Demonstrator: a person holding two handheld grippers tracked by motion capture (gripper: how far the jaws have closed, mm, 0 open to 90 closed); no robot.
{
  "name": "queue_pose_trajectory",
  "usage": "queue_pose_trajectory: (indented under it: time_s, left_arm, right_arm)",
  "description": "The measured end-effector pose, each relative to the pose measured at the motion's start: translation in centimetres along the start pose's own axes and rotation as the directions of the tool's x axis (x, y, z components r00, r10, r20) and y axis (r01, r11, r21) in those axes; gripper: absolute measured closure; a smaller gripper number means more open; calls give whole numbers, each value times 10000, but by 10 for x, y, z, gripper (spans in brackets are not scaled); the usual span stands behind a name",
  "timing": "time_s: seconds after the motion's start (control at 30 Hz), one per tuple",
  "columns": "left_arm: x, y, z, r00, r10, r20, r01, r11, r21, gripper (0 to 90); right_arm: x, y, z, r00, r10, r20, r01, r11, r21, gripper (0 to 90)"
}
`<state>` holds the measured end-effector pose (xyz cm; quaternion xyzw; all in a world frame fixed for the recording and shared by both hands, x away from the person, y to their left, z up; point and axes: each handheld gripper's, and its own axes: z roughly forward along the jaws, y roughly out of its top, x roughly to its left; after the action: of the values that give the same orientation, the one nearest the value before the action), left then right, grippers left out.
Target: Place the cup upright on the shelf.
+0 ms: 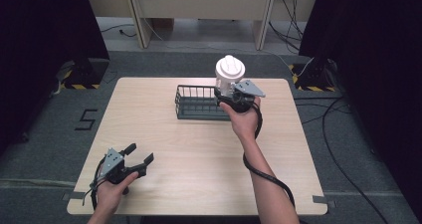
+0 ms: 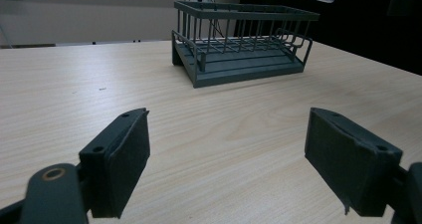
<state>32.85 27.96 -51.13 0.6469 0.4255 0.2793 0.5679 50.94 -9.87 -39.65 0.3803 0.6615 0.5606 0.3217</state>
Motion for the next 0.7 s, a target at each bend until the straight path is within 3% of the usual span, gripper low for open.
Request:
queue_pose_trajectory:
  time_s: [0.7]
  left_arm:
    - [0, 0, 0, 10000, -19, 25, 19, 10000, -26, 174]
  right_arm:
    - [7, 5, 18, 9999, 118, -55, -118, 9999, 36, 184]
